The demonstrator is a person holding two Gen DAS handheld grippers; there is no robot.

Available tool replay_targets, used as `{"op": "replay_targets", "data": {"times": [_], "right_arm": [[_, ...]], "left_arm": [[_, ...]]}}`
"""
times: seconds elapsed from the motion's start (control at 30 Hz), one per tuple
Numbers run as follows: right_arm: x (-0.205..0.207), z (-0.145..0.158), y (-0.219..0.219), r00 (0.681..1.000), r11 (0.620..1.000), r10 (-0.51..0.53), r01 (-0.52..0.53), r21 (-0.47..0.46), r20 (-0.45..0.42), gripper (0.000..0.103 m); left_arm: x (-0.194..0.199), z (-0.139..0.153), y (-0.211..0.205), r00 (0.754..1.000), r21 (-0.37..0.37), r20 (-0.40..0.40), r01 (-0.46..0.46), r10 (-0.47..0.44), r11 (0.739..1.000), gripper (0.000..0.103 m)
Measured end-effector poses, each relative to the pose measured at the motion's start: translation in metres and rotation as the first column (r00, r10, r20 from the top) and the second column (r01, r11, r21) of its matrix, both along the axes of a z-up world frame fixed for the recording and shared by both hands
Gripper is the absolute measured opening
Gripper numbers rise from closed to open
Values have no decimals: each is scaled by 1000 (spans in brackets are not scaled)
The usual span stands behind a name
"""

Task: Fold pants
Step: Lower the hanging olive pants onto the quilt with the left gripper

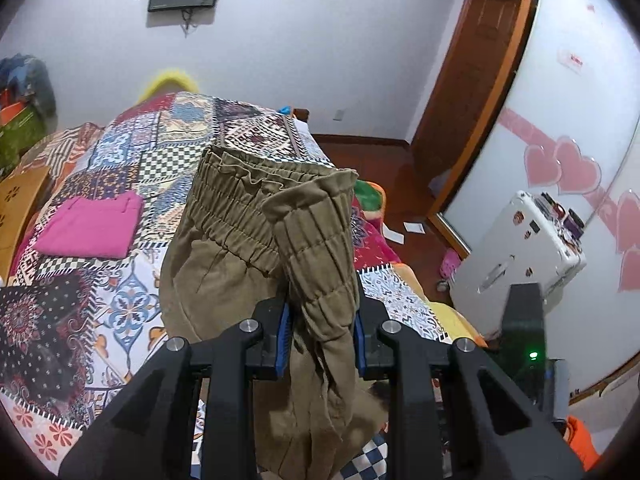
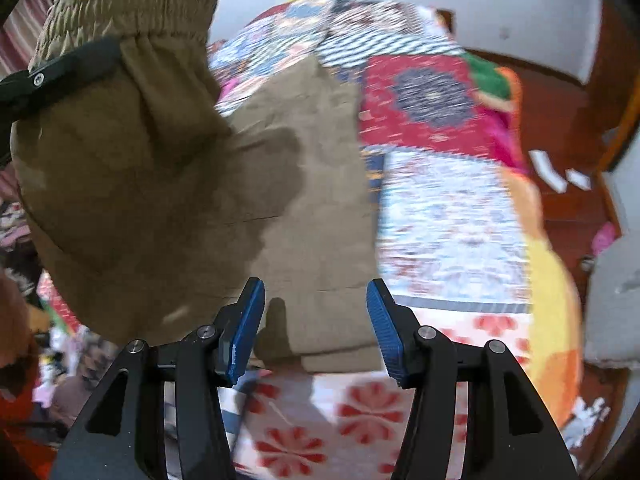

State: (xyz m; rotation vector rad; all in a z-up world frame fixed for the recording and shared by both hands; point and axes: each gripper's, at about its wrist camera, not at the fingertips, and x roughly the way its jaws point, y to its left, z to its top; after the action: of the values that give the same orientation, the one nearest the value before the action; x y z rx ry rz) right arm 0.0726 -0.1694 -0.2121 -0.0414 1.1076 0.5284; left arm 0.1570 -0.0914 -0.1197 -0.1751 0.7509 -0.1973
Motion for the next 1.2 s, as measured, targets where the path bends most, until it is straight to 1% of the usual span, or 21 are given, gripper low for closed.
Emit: {"op": "replay_targets", "data": {"times": [0.1,0.17,0.2,0.23,0.33,0.43,0.5,0.63,0.77,0.83,0.87,0.9,0.93,0.97,1.0,1.1,1.2], "right_arm": [[2,-6,-11,999,1000,-20,20,-11,-27,51],[2,-20,-12,997,1000,-17,16,-10,-75,51],[-1,-25,-11,996,1000,-11,10,-13,-87,51],[-3,-30,-8,997,1000,-8,6,-29,-80,51],[-5,-25,-6,998,999,-4,2,-38,-67,51],[-1,-20,-16,995,999,-41,42,9,-92,51],[0,-14,-28,992,996,-80,84,37,-95,51],[-2,0,-52,986,986,-154,157,51,-58,51],[-5,9,-69,977,976,-207,209,66,-43,51],[-2,9,-73,975,973,-221,223,63,-38,51],[-3,10,-73,974,972,-225,227,58,-32,51],[-4,10,-73,974,972,-227,228,55,-28,51],[-5,12,-73,973,972,-229,230,53,-24,51],[-4,13,-74,973,971,-230,231,53,-22,51],[-4,13,-73,973,971,-232,233,55,-20,51],[-2,16,-74,971,968,-240,239,78,-8,51],[0,20,-73,972,968,-233,232,95,4,51]], "left_arm": [[4,-4,-10,1000,8,-11,19,-19,1000,24],[8,-8,-16,999,7,-25,33,-33,999,24],[10,-10,-19,999,7,-33,41,-41,999,24],[12,-12,-22,998,8,-41,48,-48,999,24],[19,-22,-33,994,17,-77,74,-72,997,24],[27,-34,-43,986,21,-128,107,-104,994,24],[31,-43,-49,979,22,-167,125,-120,992,24],[41,-63,-59,958,13,-246,152,-144,988,24],[45,-85,-70,928,30,-332,190,-170,981,25],[43,-91,-73,921,37,-351,193,-168,980,29],[42,-92,-74,917,31,-358,200,-176,979,42],[41,-93,-74,911,7,-364,213,-196,977,54],[39,-92,-74,908,-12,-363,219,-208,976,59],[36,-90,-75,909,-22,-357,224,-217,974,66],[33,-87,-76,912,-16,-345,230,-222,973,69],[25,-74,-76,926,32,-307,242,-221,970,69],[21,-58,-61,942,22,-267,217,-204,976,70]]}}
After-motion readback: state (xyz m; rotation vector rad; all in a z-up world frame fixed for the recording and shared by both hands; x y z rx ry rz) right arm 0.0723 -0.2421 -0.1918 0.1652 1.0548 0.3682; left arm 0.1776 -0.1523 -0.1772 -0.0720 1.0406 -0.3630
